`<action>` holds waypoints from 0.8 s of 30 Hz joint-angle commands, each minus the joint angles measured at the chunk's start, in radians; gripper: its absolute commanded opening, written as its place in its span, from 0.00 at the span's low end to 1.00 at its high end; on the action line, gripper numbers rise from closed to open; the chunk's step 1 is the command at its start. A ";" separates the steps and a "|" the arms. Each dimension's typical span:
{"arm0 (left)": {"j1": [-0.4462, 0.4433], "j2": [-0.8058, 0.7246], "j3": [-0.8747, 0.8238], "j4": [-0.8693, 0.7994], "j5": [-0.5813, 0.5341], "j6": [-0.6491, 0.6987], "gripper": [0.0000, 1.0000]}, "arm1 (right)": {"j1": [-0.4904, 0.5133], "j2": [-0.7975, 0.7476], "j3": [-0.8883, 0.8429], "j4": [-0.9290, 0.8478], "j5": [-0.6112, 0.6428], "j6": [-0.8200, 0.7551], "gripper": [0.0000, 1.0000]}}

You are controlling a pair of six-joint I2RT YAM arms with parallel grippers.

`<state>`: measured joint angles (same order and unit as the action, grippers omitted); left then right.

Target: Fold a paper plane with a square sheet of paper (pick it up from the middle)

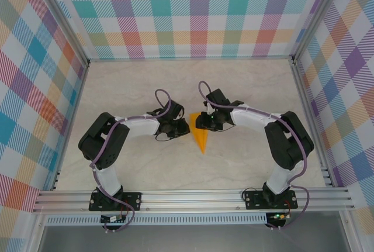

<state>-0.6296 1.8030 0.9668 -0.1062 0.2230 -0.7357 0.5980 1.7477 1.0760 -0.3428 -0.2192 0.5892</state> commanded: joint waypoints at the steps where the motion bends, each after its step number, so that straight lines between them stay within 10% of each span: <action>1: 0.005 -0.051 0.004 -0.056 -0.073 0.006 0.22 | 0.015 0.038 0.044 -0.054 0.044 -0.017 0.30; 24: 0.044 -0.370 -0.139 -0.428 -0.569 -0.120 0.81 | 0.057 0.154 0.363 -0.310 0.389 -0.025 0.07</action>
<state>-0.6056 1.4906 0.8574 -0.4732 -0.2623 -0.8356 0.6498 1.8656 1.3670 -0.5659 0.0612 0.5823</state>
